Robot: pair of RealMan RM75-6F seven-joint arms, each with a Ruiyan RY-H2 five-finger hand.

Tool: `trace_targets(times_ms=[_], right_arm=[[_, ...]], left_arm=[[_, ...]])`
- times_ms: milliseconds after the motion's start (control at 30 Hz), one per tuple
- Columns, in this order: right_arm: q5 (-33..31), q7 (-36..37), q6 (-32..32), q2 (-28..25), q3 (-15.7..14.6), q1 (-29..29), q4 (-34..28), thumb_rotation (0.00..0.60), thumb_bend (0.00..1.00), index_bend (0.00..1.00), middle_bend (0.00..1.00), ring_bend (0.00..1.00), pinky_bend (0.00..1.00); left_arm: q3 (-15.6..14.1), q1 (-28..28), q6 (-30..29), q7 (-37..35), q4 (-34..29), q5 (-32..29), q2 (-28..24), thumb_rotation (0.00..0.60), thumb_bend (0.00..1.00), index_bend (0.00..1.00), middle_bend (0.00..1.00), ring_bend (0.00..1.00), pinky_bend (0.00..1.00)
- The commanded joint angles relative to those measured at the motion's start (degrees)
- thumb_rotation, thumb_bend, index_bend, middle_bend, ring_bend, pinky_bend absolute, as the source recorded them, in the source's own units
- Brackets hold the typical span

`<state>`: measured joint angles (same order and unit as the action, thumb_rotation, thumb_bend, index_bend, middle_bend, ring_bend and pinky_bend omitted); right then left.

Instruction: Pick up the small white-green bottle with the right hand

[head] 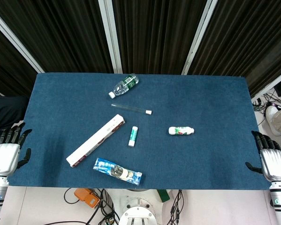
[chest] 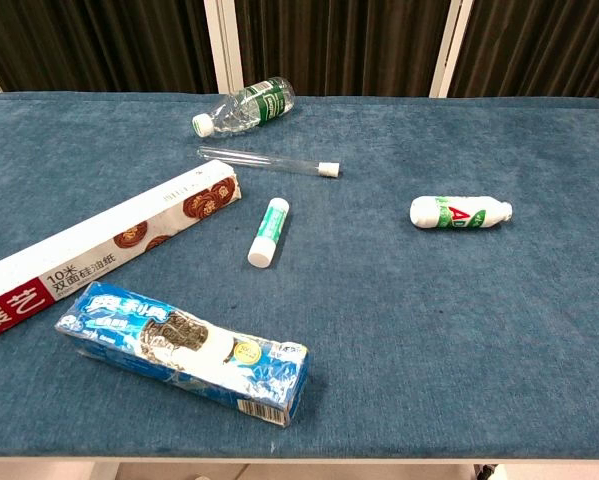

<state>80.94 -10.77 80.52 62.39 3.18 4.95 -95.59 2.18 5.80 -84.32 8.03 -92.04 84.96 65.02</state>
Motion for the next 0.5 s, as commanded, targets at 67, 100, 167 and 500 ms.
trace_targets(times_ms=[67, 100, 167, 500], right_arm=[[0.0, -0.1, -0.1, 0.0, 0.0, 0.0, 0.0, 0.6, 0.22, 0.08, 0.16, 0.18, 0.25], [0.0, -0.1, -0.1, 0.1, 0.0, 0.1, 0.0, 0.6, 0.22, 0.08, 0.16, 0.18, 0.25], [0.0, -0.1, -0.1, 0.1, 0.0, 0.1, 0.0, 0.6, 0.22, 0.08, 0.16, 0.18, 0.25], [-0.6, 0.3, -0.5, 0.2, 0.1, 0.1, 0.3, 0.6, 0.22, 0.09, 0.16, 0.18, 0.26]], left_arm=[[0.0, 0.0, 0.0, 0.0, 0.0, 0.0, 0.0, 0.6, 0.45, 0.15, 0.0, 0.0, 0.07], [0.0, 0.0, 0.0, 0.0, 0.0, 0.0, 0.0, 0.6, 0.45, 0.15, 0.0, 0.0, 0.07], [0.0, -0.1, -0.1, 0.0, 0.0, 0.1, 0.0, 0.6, 0.45, 0.15, 0.0, 0.0, 0.07], [0.0, -0.1, -0.1, 0.3, -0.2, -0.1, 0.1, 0.6, 0.45, 0.15, 0.0, 0.0, 0.07]])
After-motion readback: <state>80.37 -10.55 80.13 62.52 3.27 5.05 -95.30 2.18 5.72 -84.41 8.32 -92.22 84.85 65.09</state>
